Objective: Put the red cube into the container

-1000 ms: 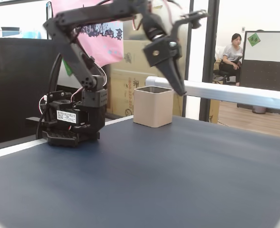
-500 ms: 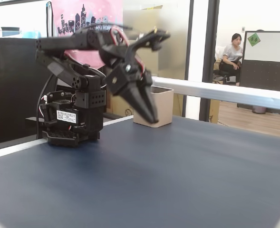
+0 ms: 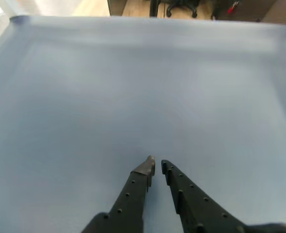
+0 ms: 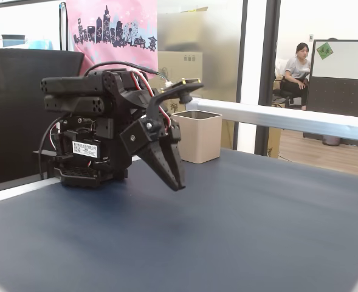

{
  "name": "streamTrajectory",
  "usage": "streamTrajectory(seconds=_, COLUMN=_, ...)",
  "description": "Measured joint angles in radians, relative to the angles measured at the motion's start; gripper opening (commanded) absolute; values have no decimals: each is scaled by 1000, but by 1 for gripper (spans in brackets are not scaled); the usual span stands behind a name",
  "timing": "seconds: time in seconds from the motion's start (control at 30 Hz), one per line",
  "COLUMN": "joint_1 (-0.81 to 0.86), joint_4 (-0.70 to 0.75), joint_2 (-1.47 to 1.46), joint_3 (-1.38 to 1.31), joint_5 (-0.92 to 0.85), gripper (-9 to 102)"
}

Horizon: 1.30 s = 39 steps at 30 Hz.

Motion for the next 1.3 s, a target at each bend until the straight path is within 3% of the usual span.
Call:
streamTrajectory(seconds=0.2, joint_1=0, joint_4=235, joint_2=25, joint_3=12, joint_5=-34, gripper=0)
streamTrajectory(seconds=0.37, joint_1=0, joint_4=331, joint_2=26, joint_3=12, joint_5=-64, gripper=0)
streamTrajectory(seconds=1.3, joint_1=0, joint_4=353, joint_2=29, joint_3=12, joint_5=-43, gripper=1)
